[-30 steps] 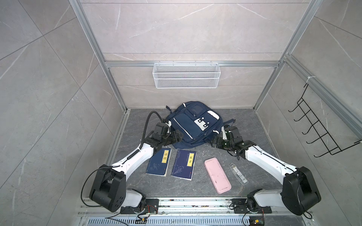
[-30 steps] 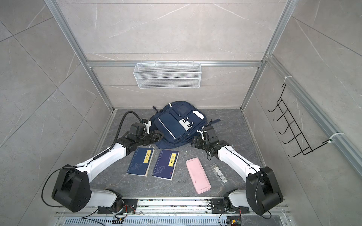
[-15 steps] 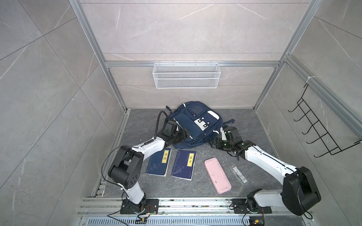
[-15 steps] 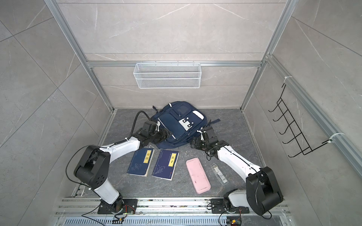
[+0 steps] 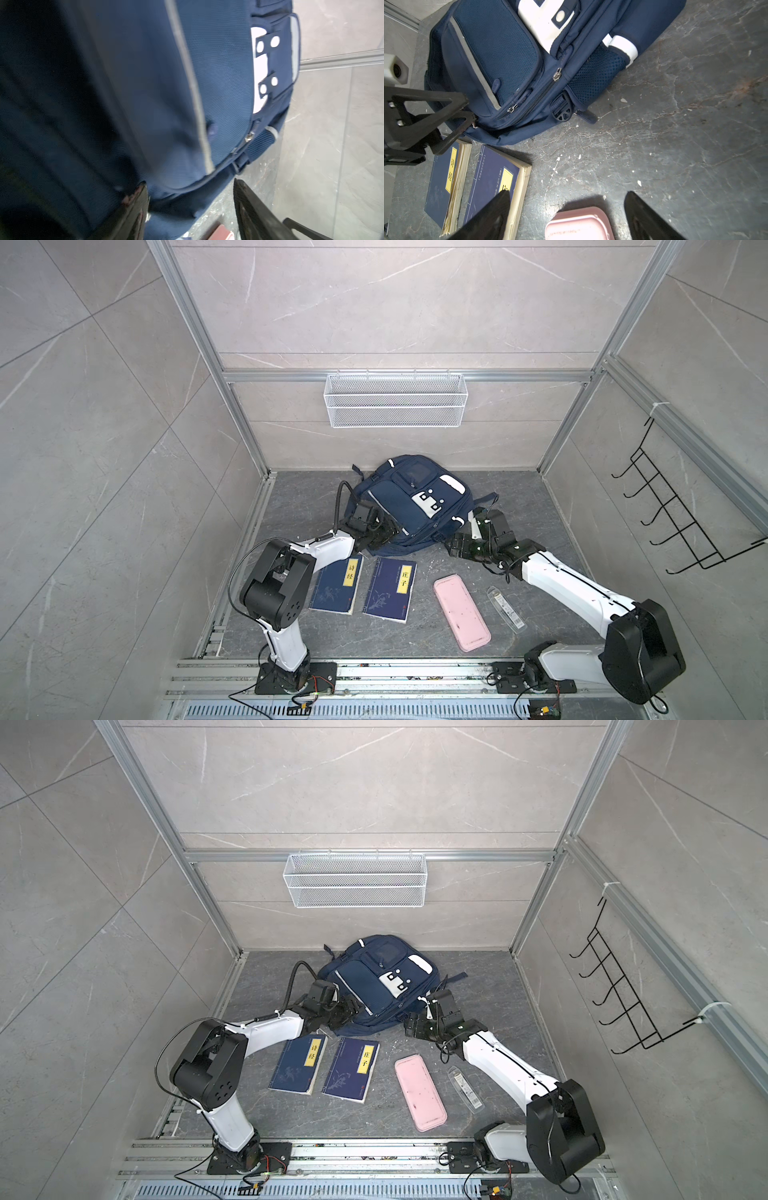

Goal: Pack the student bag

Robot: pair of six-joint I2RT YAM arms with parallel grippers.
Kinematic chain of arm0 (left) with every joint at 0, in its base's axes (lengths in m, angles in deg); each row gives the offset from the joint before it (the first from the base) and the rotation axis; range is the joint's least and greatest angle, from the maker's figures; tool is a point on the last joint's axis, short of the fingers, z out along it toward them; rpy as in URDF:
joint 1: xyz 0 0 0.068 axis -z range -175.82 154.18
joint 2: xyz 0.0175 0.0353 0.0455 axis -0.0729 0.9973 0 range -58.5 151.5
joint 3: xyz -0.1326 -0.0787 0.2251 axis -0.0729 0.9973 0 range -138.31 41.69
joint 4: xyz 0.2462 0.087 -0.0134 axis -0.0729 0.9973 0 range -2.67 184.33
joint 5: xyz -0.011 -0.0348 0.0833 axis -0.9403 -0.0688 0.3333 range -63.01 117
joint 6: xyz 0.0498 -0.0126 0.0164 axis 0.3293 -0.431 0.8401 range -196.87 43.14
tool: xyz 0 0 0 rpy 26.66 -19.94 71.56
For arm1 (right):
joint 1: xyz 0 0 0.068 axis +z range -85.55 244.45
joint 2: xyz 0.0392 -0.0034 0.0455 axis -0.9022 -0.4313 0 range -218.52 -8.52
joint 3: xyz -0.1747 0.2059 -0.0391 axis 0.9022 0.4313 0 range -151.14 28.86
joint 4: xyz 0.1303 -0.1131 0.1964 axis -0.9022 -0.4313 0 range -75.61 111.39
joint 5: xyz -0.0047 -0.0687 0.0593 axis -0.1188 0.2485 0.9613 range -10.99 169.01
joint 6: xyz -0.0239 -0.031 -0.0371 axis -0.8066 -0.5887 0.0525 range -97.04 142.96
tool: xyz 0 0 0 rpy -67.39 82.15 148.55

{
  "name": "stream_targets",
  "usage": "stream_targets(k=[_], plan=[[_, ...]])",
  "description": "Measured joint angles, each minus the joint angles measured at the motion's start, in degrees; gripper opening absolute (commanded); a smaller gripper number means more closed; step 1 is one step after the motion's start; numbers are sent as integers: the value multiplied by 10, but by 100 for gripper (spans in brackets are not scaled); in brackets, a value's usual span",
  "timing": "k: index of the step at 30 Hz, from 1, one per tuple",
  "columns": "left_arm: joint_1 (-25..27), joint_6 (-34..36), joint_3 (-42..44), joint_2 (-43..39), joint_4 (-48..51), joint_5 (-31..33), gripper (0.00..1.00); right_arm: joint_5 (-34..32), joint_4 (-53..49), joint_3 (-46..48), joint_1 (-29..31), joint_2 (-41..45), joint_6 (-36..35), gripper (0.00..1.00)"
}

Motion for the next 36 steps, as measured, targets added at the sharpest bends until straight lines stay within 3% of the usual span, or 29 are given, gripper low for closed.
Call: stream_targets(k=[9, 13, 16, 22, 25, 36], plan=[[0, -12, -14, 1, 34, 26, 67, 0, 0, 0, 9, -9, 0, 88], [0, -15, -37, 21, 36, 24, 62, -5, 0, 0, 11, -12, 0, 87], [0, -17, -59, 46, 31, 14, 49, -9, 0, 0, 11, -11, 0, 85], [0, -23, -69, 52, 39, 5, 12, -20, -5, 0, 12, -5, -1, 79], [-1, -29, -69, 52, 37, -2, 0, -26, -6, 1, 12, -2, -3, 75], [-1, -20, -125, 23, 88, -33, 0, -27, 67, 71, 12, 41, -28, 78]])
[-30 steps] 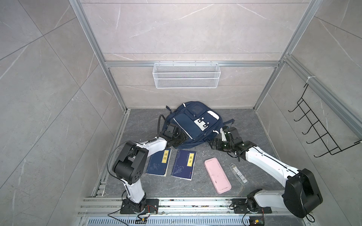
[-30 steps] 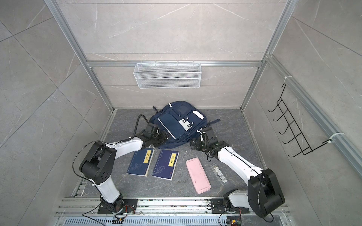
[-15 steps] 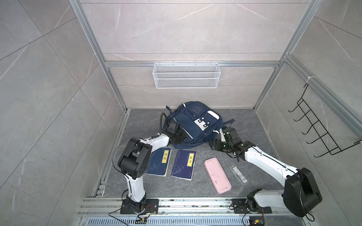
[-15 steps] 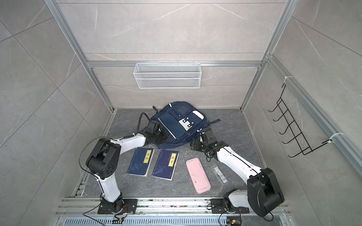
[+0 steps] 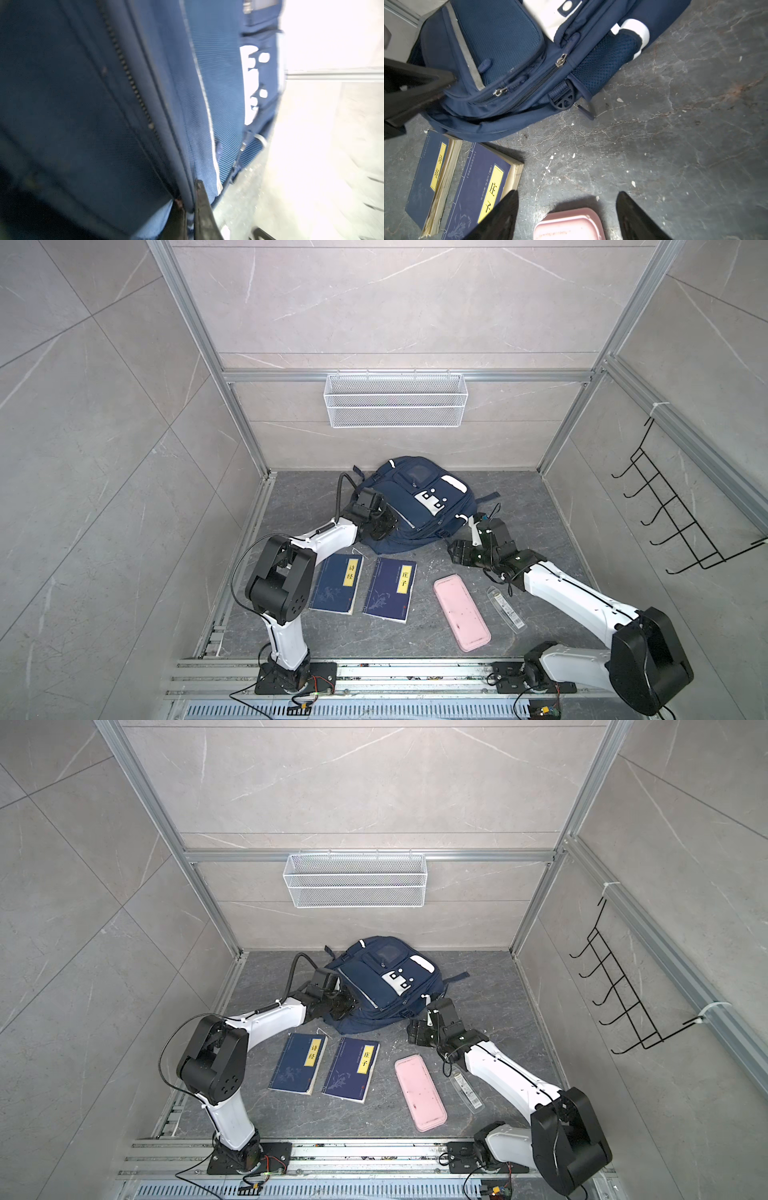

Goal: Pack the student bag

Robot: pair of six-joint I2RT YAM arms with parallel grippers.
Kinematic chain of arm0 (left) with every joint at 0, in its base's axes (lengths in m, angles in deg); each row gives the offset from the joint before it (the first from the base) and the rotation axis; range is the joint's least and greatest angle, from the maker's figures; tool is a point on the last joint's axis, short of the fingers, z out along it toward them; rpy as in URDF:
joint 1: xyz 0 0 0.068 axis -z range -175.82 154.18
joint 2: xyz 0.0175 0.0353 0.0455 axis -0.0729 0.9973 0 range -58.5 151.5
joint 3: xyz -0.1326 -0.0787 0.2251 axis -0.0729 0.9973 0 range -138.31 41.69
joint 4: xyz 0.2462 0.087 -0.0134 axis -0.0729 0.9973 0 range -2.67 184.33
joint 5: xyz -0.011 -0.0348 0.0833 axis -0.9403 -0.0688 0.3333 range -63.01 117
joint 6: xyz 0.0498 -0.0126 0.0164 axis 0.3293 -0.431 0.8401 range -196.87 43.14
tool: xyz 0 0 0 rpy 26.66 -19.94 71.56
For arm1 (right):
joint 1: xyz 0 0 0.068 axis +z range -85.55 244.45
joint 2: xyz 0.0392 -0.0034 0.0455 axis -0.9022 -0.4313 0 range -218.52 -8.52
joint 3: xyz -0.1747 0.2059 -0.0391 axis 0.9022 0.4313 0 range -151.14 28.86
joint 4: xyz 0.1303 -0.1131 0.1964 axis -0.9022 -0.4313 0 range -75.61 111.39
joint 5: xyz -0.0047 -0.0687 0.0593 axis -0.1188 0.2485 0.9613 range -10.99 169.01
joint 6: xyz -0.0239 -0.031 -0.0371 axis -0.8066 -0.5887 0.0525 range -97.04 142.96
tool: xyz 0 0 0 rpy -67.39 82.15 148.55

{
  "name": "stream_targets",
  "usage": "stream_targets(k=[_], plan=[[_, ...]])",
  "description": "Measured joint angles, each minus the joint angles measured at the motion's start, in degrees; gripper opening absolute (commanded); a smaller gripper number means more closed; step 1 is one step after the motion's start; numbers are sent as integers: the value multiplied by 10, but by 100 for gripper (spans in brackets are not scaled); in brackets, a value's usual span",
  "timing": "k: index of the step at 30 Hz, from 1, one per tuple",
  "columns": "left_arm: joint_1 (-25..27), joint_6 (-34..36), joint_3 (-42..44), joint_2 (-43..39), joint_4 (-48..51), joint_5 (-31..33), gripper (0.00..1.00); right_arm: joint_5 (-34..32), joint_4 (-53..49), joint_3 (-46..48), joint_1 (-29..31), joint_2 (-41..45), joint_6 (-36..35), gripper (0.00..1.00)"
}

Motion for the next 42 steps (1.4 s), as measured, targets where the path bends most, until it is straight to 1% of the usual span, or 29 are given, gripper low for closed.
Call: stream_targets(k=[4, 8, 14, 21, 31, 42], plan=[[0, 13, -37, -19, 24, -10, 0, -3, 33, 12, 0, 5, -16, 78], [-3, 31, -68, -34, 60, -18, 0, -2, 70, 22, 0, -2, -33, 76], [-10, 58, -115, -38, 122, -31, 0, 6, 123, 27, 1, -50, -48, 72], [-14, 77, -158, -38, 164, -45, 0, 39, 189, 27, 5, -120, -50, 65], [-16, 81, -172, -38, 191, -59, 0, 75, 250, 6, 6, -187, -50, 59], [-17, 81, -183, -38, 198, -59, 0, 90, 271, -26, 7, -227, -52, 52]])
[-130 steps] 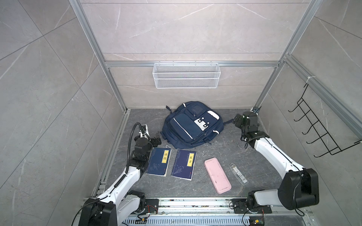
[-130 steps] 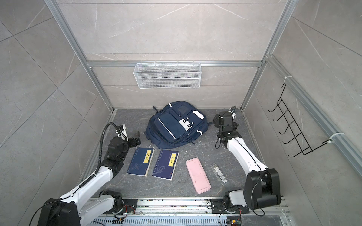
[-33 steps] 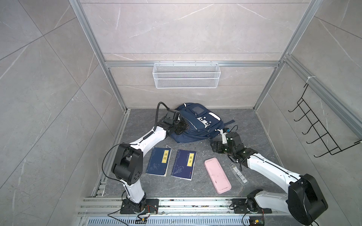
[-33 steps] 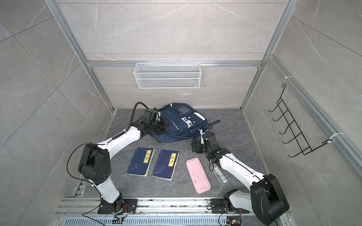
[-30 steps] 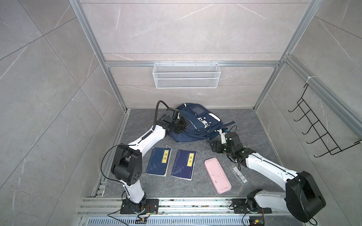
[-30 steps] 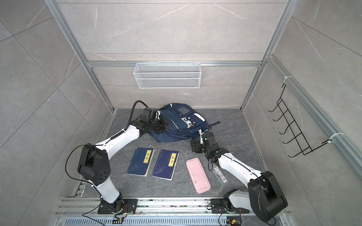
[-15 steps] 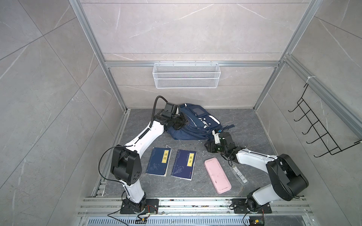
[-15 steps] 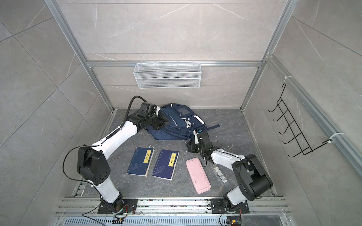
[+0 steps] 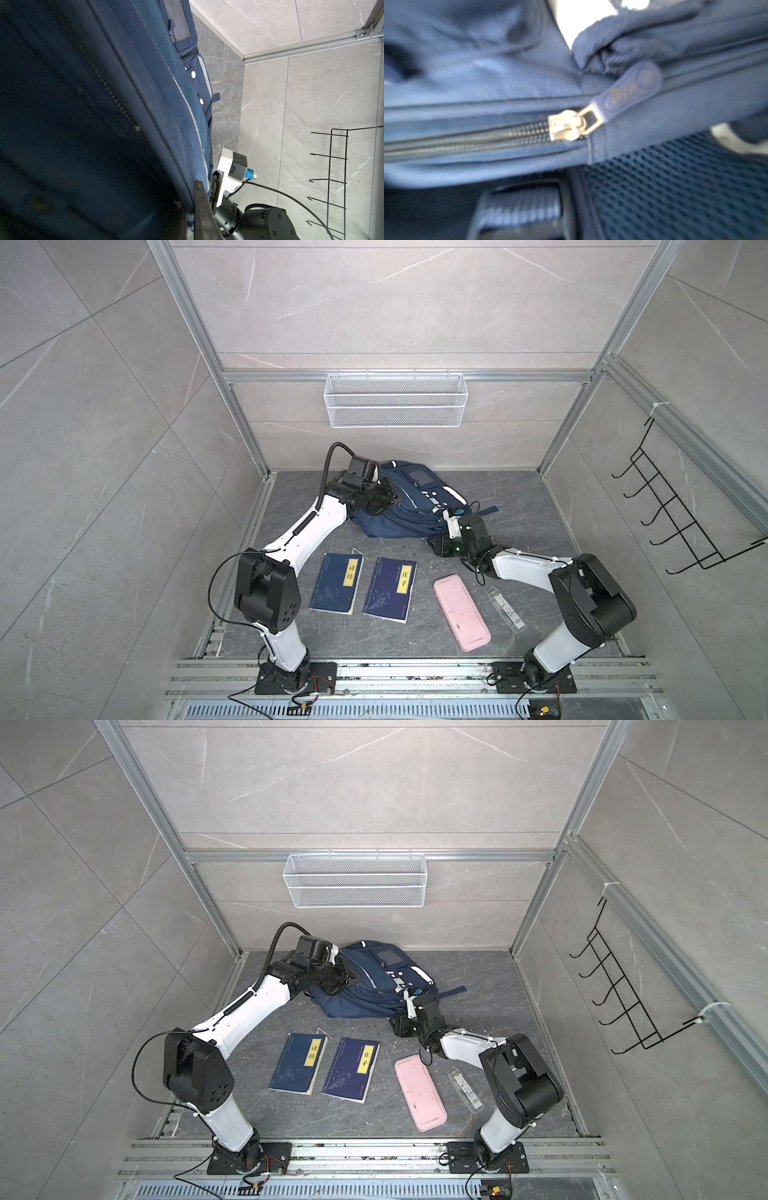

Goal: Pack the student bag

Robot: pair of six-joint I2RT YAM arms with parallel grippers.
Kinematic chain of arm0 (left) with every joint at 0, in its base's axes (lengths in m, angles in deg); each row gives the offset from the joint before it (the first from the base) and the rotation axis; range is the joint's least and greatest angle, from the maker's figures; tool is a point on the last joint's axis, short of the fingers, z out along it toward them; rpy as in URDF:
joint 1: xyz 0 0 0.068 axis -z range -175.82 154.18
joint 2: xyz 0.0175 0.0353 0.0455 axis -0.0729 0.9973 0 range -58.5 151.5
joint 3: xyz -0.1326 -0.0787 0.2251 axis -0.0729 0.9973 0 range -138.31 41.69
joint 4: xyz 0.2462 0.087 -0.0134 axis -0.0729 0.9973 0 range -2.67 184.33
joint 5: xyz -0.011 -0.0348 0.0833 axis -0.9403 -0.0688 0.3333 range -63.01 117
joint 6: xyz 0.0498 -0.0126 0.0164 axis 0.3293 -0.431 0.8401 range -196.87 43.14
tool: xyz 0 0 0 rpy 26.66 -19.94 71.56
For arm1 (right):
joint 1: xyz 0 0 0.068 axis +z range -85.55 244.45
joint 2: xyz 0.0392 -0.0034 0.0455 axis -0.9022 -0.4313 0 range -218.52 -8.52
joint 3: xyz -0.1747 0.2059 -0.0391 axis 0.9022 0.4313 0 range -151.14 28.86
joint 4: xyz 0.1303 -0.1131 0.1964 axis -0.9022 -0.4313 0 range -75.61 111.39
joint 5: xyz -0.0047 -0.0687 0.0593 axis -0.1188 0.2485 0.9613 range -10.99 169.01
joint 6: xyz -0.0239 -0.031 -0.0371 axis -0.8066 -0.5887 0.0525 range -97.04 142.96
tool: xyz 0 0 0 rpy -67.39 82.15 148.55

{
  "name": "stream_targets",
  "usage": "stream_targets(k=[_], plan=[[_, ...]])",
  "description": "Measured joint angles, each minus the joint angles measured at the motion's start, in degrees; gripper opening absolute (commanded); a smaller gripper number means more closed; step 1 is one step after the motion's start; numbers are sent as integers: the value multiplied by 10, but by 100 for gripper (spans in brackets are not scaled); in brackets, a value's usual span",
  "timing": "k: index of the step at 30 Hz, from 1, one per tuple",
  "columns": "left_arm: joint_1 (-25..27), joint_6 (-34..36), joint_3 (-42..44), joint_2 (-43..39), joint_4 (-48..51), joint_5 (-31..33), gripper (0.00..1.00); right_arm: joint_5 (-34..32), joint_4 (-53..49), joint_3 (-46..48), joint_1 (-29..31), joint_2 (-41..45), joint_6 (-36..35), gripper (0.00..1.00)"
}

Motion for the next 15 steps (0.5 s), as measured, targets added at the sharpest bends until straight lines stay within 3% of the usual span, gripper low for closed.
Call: stream_targets(k=[4, 15], plan=[[0, 0, -2, 0, 0, 0, 0, 0, -1, -4, 0, -10, -3, 52], [-2, 0, -9, 1, 1, -2, 0, 2, -1, -10, 1, -10, -22, 30]])
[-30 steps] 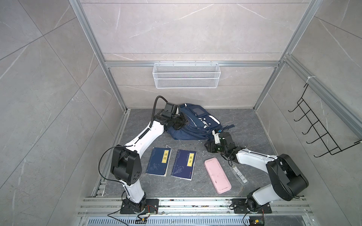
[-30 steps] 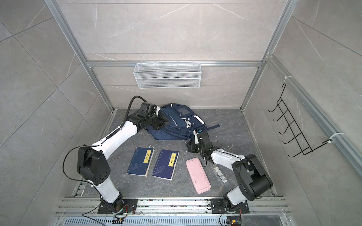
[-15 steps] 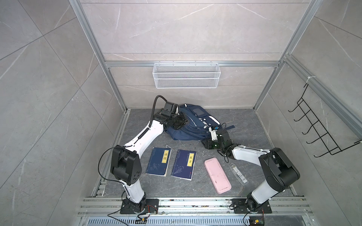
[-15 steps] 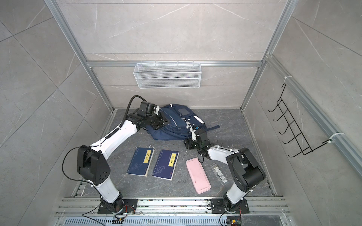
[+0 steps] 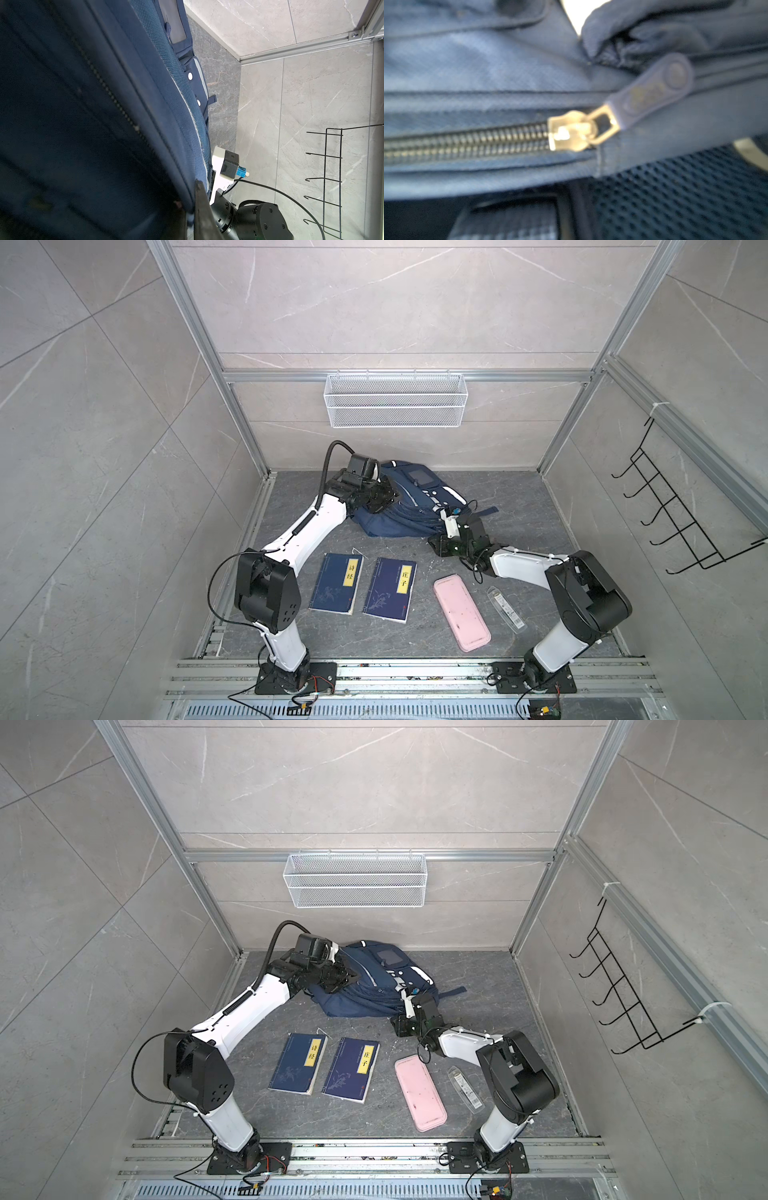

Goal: Pack the student bag

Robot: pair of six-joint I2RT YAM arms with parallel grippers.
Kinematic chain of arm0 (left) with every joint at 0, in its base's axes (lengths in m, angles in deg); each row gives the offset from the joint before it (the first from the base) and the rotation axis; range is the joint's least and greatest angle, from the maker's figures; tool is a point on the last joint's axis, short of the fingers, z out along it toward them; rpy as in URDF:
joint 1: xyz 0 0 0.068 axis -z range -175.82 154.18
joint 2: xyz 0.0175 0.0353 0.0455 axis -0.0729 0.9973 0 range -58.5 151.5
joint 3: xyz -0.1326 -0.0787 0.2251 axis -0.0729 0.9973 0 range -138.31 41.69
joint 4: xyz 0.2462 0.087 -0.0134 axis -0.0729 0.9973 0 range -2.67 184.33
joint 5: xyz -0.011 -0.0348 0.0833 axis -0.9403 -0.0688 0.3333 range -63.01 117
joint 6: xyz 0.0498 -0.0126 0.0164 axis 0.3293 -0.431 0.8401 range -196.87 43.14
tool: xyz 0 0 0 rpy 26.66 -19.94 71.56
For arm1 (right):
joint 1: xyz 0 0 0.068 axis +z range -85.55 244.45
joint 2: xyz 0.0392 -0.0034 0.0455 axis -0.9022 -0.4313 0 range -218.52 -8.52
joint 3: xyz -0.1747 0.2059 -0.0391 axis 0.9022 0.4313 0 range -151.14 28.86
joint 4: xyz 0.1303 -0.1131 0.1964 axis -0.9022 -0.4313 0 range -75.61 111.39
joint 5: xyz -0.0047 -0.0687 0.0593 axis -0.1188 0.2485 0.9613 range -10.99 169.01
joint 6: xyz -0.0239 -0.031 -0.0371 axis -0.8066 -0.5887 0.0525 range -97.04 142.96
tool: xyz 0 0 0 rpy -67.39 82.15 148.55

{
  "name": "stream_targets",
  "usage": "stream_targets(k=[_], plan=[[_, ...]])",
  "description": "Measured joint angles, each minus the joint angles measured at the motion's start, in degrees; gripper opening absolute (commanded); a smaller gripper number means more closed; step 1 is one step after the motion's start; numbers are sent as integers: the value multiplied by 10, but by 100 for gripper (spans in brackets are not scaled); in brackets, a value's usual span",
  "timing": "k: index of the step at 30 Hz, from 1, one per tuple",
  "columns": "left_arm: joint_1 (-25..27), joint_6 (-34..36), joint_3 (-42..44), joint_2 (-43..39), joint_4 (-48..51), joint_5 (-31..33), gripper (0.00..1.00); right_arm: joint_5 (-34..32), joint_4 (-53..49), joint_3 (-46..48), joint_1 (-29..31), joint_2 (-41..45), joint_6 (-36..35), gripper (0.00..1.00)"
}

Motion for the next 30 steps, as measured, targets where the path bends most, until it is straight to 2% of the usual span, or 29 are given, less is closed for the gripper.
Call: stream_targets(k=[6, 21, 30], plan=[[-2, 0, 0, 0, 0, 0, 0, 3, -4, 0, 1, 1, -6, 11], [-18, -1, -10, 18, -1, -19, 0, 28, -84, -1, 9, 66, -7, 10], [-18, -15, -9, 40, -17, -32, 0, 43, -151, -53, 93, 62, -7, 10]])
